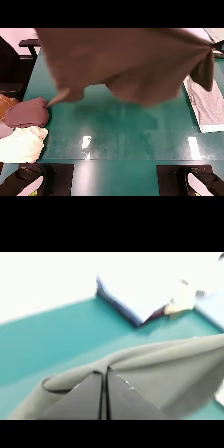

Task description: Fold the shirts.

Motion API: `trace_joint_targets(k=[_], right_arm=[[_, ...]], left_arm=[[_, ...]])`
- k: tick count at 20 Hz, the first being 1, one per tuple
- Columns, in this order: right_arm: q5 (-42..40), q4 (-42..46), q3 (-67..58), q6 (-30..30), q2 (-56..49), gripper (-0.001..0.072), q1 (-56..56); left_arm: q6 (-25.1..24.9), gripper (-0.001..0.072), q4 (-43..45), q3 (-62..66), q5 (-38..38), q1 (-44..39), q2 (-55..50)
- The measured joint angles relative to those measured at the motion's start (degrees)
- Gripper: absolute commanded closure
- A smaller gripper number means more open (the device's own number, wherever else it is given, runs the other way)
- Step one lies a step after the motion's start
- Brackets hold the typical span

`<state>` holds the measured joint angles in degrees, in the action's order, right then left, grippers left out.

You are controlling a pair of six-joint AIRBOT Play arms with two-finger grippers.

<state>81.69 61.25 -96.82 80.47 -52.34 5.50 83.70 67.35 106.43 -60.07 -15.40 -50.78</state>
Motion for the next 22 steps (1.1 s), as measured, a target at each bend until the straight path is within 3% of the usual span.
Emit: trace_joint_targets(k=[6, 10, 15, 16, 17, 18, 19, 22], right_arm=[[5.22, 2.99, -5.31, 4.83, -6.19, 0.07, -0.07], [5.07, 4.74, -2.75, 5.53, -17.79, 0.07, 1.14], [0.48, 6.16, -0.5, 4.61, -32.87, 0.0698, 3.39], [-0.09, 6.05, -0.96, 4.46, -35.21, 0.0696, 3.63], [-0.55, 5.99, -1.7, 4.39, -37.55, 0.0608, 3.72], [-0.7, 5.86, -2.64, 4.31, -39.43, 0.0372, 3.76], [-1.05, 5.25, -3.85, 4.24, -41.09, 0.0342, 3.67], [0.09, 2.23, -6.91, 3.28, -43.76, 0.0344, 2.16]], left_arm=[[0.15, 0.0681, 2.16, 1.51, -5.2, 0.02, -5.27], [-0.02, 0.068, 6.32, -3.43, -9.81, 0.07, -16.11], [-0.22, 0.0678, 8.74, -10.69, -7.43, 0.11, -32.74], [-0.22, 0.0559, 8.76, -11.28, -6.62, 0.11, -35.34], [-0.22, 0.0262, 8.79, -11.72, -5.62, 0.11, -37.66], [-0.22, 0.0153, 8.94, -12.07, -4.76, 0.2, -39.52], [-0.15, 0.0154, 8.98, -12.24, -4.26, 0.46, -40.7], [0.13, 0.0154, 8.85, -11.41, -5.99, 2.97, -41.99]])
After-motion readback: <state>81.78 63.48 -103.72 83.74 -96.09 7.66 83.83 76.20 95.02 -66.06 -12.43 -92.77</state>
